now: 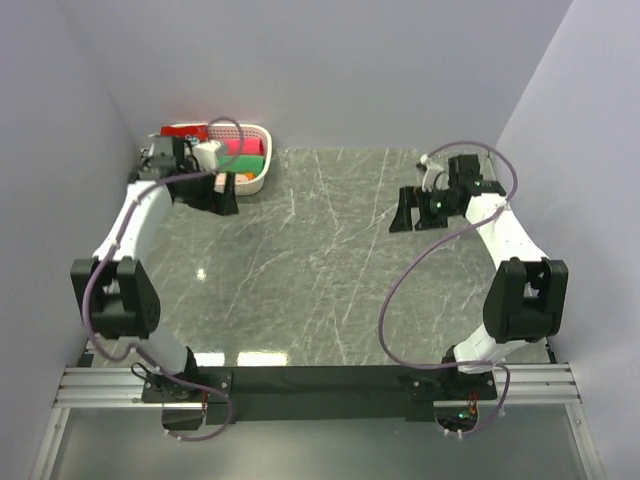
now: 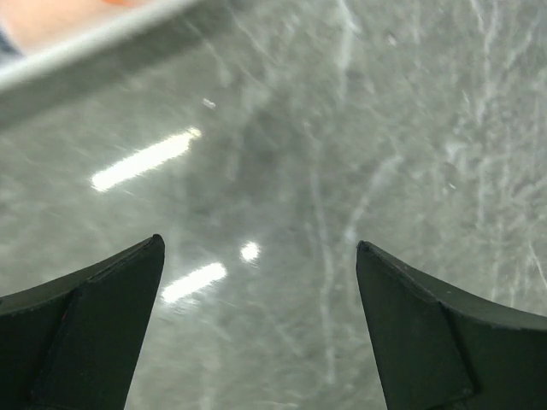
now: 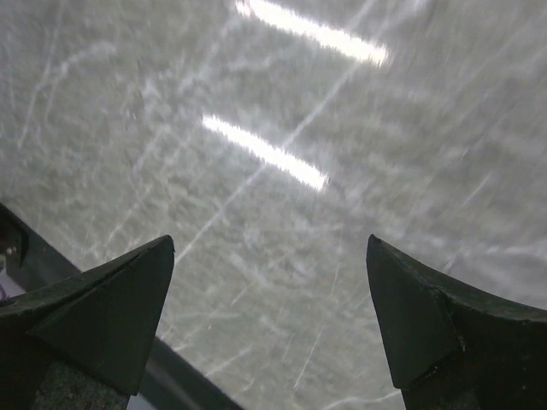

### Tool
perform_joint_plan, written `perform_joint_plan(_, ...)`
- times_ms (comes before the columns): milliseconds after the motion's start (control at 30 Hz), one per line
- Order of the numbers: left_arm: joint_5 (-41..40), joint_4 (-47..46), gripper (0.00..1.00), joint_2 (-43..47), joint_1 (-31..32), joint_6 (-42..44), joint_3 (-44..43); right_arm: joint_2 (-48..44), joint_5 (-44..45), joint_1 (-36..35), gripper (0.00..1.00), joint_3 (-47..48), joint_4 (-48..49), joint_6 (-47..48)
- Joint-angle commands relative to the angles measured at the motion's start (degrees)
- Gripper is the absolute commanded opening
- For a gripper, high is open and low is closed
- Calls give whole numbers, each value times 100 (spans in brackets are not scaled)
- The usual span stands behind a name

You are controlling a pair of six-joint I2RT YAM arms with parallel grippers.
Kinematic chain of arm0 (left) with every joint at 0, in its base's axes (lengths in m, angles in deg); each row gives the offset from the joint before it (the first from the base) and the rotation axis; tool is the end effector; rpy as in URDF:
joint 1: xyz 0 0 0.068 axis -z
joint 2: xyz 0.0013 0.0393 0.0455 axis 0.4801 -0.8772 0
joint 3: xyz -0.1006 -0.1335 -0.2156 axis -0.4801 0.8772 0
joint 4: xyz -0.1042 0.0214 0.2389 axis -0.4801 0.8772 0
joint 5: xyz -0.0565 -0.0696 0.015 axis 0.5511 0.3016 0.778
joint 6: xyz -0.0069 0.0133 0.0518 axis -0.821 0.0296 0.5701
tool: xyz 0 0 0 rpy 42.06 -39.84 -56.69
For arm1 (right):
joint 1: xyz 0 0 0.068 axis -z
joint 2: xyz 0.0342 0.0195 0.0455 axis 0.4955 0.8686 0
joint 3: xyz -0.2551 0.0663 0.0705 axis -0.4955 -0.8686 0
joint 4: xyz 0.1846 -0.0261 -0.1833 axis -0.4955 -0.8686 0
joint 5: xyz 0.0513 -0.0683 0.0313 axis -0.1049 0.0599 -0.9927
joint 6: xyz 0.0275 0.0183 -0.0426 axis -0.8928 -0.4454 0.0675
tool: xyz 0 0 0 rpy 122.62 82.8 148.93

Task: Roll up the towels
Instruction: Place the rolled towel into the container

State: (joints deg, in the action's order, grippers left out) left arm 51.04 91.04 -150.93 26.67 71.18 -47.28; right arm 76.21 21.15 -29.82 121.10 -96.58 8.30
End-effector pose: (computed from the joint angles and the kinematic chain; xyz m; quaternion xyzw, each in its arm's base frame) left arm 0.3628 -0.0030 0.3131 0.1643 0.9133 -0.1717 0.3307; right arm 0.3337 0.0210 0.2817 -0.1457 0.9105 0.2701 0.2771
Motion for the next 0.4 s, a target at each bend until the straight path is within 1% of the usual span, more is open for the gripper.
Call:
perform_joint_plan(0,-772,-952,99,782,657,-927,935,-520,51,-14,100,-642,263,-219)
perform_joint_plan(67,-1115,-1066,100,870,869,-1050,1296,-827,16,-14,100,-1126,387,-193)
perform_joint_plan(100,-1151,-1128,99,967,1001,-1129,1611,-925,-2,-14,100,-1267,422,-175)
perform_joint_plan(200,-1064,-1400,99,1177,1055,-1287,2069,-1268,77,-76,100,-1715,510,-78)
perform_joint_plan(267,-1011,-1454,100,1240,1055,-1332,2158,-1461,121,-146,100,-1935,510,-8)
perform_joint_plan(367,-704,-1244,100,1187,1046,-1525,2001,-1637,147,-173,100,-2033,466,71)
